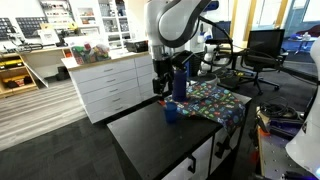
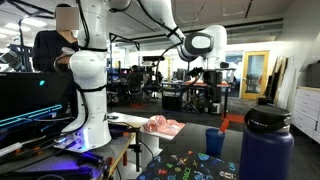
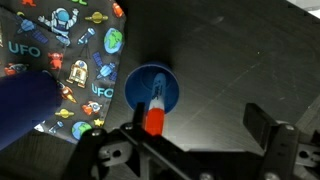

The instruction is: Remove the marker from the cup and put it on the table

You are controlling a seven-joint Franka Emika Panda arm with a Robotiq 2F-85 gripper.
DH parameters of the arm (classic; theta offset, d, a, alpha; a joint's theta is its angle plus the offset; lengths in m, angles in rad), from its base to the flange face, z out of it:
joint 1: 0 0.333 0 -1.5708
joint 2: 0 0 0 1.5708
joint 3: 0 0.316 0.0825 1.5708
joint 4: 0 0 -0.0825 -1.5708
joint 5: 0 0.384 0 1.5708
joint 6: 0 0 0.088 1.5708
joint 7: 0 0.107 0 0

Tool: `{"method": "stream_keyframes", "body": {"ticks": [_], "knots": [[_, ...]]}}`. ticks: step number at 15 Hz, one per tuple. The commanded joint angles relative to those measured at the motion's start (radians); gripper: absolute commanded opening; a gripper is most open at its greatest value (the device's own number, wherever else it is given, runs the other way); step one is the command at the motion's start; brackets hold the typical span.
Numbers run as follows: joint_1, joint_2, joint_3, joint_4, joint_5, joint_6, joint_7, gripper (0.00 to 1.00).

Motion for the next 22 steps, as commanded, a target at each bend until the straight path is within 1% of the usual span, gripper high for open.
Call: {"method": "stream_keyframes", "body": {"ticks": [1, 4, 8, 14, 19, 22], "knots": [[-0.163, 0.008, 0.146, 0.016, -0.032, 0.018, 0.011, 1.0], [-0.23, 0.011, 0.204, 0.025, -0.038, 0.02, 0.012, 1.0], [-0.274, 0.024, 0.24, 0.042, -0.046, 0.036, 0.01, 1.0], [-0.303, 0.067, 0.254, 0.058, -0.029, 0.068, 0.0, 1.0], [-0.316, 0.112, 0.254, 0.06, -0.023, 0.125, -0.013, 1.0], [-0.323, 0.136, 0.255, 0.056, -0.023, 0.179, -0.03, 1.0]]}}
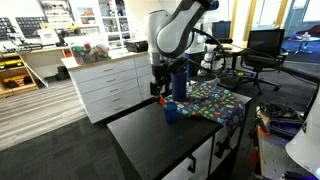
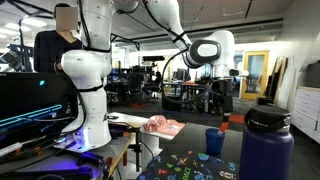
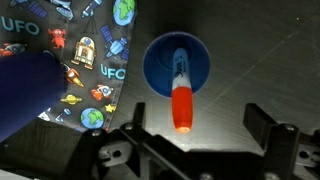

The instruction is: Remove the marker from the cup and put it on the table

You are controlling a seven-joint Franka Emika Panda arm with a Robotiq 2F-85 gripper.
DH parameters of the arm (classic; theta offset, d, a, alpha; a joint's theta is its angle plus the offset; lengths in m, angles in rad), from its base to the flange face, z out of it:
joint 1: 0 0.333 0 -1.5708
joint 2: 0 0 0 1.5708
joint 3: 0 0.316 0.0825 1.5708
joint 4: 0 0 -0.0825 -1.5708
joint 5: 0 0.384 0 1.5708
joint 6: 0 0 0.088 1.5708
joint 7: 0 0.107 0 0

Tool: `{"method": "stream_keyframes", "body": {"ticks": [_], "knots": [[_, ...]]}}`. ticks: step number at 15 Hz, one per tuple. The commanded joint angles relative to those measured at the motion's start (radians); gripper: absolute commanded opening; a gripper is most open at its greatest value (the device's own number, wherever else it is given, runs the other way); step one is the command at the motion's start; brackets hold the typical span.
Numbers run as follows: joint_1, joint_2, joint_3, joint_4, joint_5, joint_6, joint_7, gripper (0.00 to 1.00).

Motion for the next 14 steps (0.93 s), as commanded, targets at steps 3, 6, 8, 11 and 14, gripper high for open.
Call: {"method": "stream_keyframes", "body": {"ticks": [3, 6, 8, 11, 14], "knots": [[-0.037, 0.042, 0.026, 0.008, 0.0, 0.073, -0.043, 1.0], [-0.038, 0.052, 0.025, 0.007, -0.001, 0.083, -0.051, 0.74], [-0.04, 0.055, 0.025, 0.007, 0.001, 0.086, -0.055, 0.69], [-0.043, 0.054, 0.026, 0.005, 0.008, 0.096, -0.059, 0.51], [-0.049, 0.053, 0.029, 0.001, 0.019, 0.11, -0.069, 0.31]]}}
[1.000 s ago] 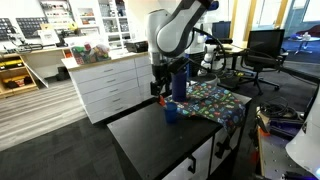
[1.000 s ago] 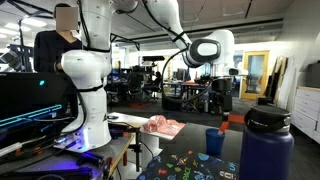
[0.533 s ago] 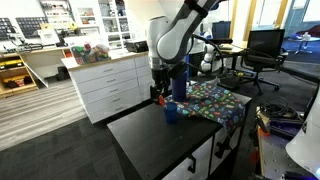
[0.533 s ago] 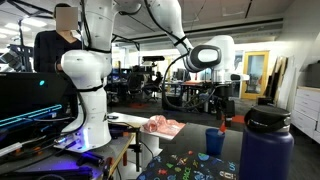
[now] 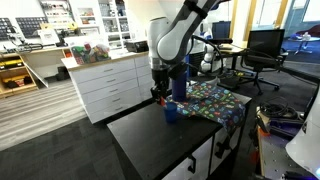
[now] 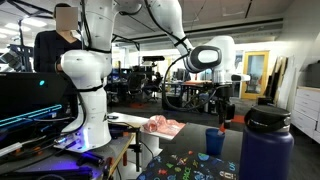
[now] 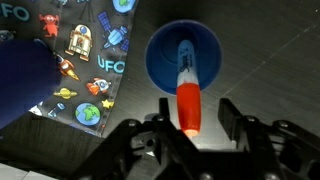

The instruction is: Remove the marker from the cup and put it on the table

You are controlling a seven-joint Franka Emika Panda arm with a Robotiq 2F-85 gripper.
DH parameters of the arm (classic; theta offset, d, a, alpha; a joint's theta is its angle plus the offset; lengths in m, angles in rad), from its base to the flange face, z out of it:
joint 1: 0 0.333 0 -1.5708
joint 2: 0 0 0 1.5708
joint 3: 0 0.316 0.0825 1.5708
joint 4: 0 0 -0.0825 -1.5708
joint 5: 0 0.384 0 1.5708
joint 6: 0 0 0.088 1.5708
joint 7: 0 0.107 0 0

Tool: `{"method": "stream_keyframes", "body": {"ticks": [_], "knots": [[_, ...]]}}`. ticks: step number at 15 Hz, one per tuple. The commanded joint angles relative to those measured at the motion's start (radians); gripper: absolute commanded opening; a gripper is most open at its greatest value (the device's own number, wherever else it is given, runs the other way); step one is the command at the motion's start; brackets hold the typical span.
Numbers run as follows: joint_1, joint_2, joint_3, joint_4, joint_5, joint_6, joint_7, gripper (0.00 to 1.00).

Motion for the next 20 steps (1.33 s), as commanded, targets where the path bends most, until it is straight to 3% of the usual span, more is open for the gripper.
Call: {"method": "stream_keyframes", "body": {"ticks": [1, 4, 8, 20], "knots": [[-0.036, 0.005, 0.026, -0.002, 0.016, 0.04, -0.035, 0.24], [-0.042, 0.003, 0.028, -0.006, 0.023, 0.056, -0.043, 0.06], [-0.05, 0.0, 0.029, -0.006, 0.035, 0.059, -0.056, 0.08], [-0.027, -0.103, 0.029, -0.017, 0.003, -0.082, 0.018, 0.07]]}}
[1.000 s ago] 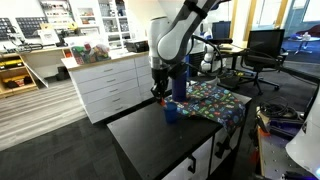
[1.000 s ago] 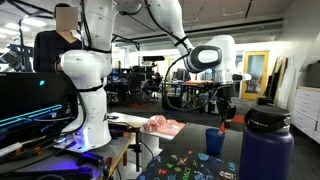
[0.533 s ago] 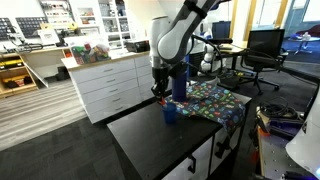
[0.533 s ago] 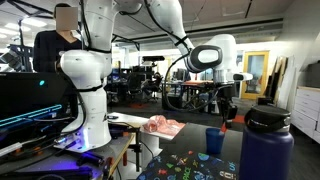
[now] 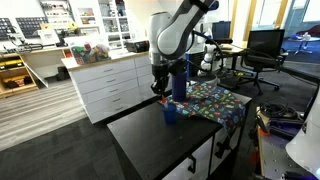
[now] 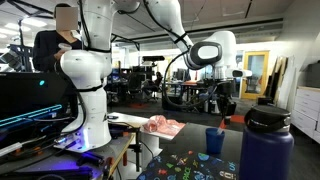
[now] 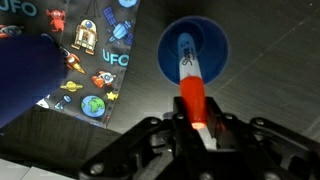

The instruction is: Remove the marker from the cup and put it on the table

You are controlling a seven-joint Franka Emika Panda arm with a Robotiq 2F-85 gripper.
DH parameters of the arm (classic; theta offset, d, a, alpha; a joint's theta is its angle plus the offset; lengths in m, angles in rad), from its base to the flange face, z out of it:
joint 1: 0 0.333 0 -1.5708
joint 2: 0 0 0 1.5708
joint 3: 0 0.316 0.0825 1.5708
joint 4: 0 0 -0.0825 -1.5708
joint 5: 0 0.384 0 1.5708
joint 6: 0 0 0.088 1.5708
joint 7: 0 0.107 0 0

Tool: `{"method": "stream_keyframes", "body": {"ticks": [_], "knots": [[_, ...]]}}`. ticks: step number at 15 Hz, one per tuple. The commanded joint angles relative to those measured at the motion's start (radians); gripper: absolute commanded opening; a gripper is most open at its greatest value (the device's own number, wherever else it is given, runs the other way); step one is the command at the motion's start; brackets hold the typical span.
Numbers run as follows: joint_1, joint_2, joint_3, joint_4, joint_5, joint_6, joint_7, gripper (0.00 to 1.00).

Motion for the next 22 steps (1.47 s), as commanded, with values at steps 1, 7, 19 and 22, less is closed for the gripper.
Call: {"method": "stream_keyframes", "body": {"ticks": [1, 7, 19, 22], "knots": [[-0.003, -0.083, 0.019, -0.018, -0.013, -0.083, 0.039, 0.07], [-0.005, -0.148, 0.037, -0.011, -0.025, -0.123, 0.052, 0.07], [0.015, -0.133, 0.096, 0.085, -0.011, -0.221, 0.024, 0.07], [0.028, -0.105, 0.125, 0.103, 0.033, -0.312, 0.0, 0.07]]}}
